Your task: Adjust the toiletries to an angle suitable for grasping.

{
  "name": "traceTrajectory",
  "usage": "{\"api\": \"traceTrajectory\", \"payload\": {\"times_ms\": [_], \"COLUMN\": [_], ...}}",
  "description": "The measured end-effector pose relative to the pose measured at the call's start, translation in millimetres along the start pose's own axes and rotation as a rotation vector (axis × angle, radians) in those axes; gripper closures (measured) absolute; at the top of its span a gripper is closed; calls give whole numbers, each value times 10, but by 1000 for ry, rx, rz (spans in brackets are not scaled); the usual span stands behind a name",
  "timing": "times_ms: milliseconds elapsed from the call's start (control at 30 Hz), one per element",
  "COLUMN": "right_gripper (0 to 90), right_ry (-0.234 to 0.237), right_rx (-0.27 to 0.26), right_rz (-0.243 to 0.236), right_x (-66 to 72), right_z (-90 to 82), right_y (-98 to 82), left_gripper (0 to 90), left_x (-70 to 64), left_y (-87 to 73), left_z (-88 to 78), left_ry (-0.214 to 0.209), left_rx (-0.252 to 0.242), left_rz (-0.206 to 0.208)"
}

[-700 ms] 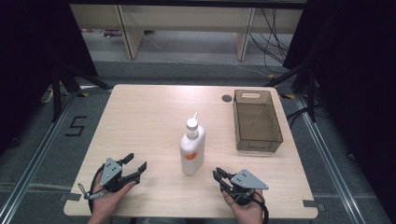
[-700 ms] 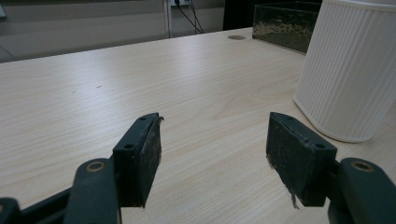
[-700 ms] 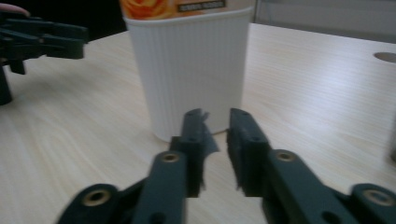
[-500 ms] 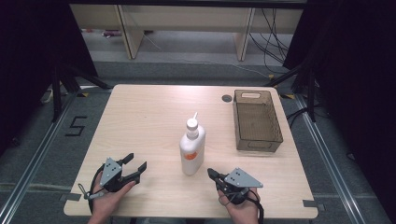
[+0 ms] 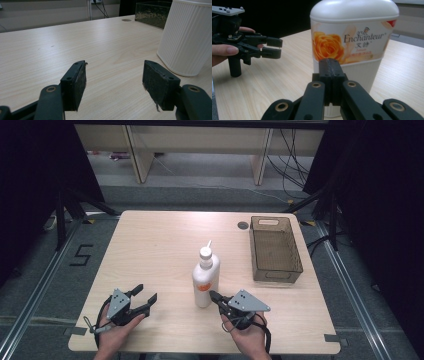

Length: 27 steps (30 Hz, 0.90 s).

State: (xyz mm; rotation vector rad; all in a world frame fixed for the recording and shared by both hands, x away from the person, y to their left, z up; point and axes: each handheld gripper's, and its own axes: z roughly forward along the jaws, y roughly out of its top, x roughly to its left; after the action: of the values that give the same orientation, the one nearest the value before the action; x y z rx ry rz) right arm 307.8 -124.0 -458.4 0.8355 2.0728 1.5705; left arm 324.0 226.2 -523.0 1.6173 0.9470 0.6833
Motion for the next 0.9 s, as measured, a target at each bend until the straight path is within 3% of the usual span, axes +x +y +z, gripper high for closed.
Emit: {"api": "traceTrajectory", "payload": {"times_ms": [33, 133, 167, 200, 300, 333, 433, 633, 733, 900], "right_gripper": [900, 900, 900, 900, 900, 900, 900, 900, 900, 900], "right_ry": [-12, -7, -33, -17, -29, -26, -45, -37, -37, -81], "right_rx": [-4, 5, 6, -1, -5, 12, -4, 7, 0, -22], "right_rz": [-21, 4, 7, 11, -27, 0, -41, 11, 10, -5], "right_x": [-5, 11, 16, 11, -1, 20, 3, 47, 54, 82], "right_z": [11, 47, 48, 69, 102, 104, 133, 198, 220, 279], "right_y": [8, 25, 24, 23, 34, 37, 45, 25, 33, 94], "left_gripper": [353, 353, 353, 353, 352, 352, 352, 352, 352, 350], "left_x": [0, 0, 1, 4, 6, 5, 3, 8, 8, 14], "left_y": [0, 0, 0, -5, -6, -6, -3, -3, -3, 0], "left_z": [0, 0, 0, 12, 12, 12, 5, 11, 11, -4], "left_ry": [-1, -2, -2, -8, -10, -11, -8, -11, -11, -12], "left_rx": [0, -1, -1, -14, -16, -16, -9, -10, -10, -1], "left_rz": [1, 0, -3, -5, -6, -5, -4, -4, -4, -7]}}
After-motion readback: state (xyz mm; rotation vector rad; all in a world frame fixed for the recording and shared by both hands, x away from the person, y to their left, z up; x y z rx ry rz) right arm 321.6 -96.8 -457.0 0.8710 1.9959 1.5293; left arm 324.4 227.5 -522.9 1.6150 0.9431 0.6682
